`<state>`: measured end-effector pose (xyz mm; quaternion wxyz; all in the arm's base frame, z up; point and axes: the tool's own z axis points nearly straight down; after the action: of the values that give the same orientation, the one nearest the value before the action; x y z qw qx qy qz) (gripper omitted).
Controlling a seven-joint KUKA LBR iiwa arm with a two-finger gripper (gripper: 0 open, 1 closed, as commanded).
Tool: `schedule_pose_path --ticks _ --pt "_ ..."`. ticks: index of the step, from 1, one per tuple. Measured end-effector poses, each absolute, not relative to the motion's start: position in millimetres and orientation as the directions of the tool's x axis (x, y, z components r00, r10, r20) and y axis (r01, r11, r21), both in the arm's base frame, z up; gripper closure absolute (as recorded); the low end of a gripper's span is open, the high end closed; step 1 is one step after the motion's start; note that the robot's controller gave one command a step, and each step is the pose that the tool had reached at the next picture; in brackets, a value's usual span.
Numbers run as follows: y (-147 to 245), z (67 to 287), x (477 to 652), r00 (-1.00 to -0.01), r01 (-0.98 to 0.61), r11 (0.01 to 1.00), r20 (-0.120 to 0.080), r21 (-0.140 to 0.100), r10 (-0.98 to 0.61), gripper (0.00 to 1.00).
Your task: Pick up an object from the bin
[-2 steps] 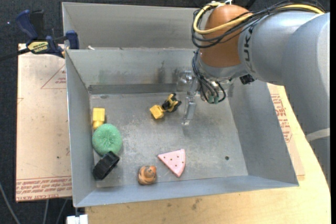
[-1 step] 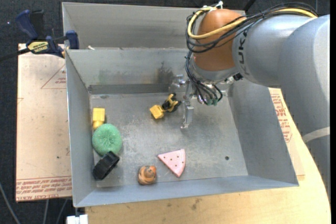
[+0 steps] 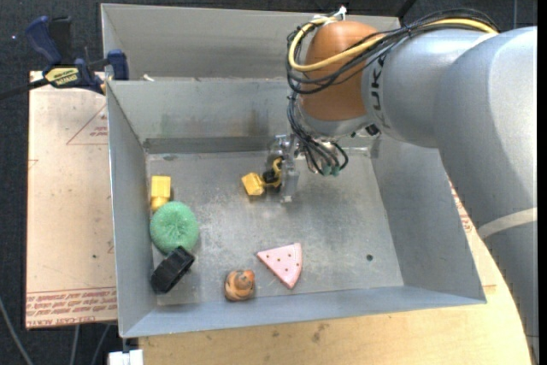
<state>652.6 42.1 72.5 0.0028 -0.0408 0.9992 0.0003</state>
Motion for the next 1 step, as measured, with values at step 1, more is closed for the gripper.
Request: schedule_pose_path --ticks 1 --pt "42.1 72.5 652.6 -0.997 -0.082 0.997 -0.006 0.000 -0.082 1.00"
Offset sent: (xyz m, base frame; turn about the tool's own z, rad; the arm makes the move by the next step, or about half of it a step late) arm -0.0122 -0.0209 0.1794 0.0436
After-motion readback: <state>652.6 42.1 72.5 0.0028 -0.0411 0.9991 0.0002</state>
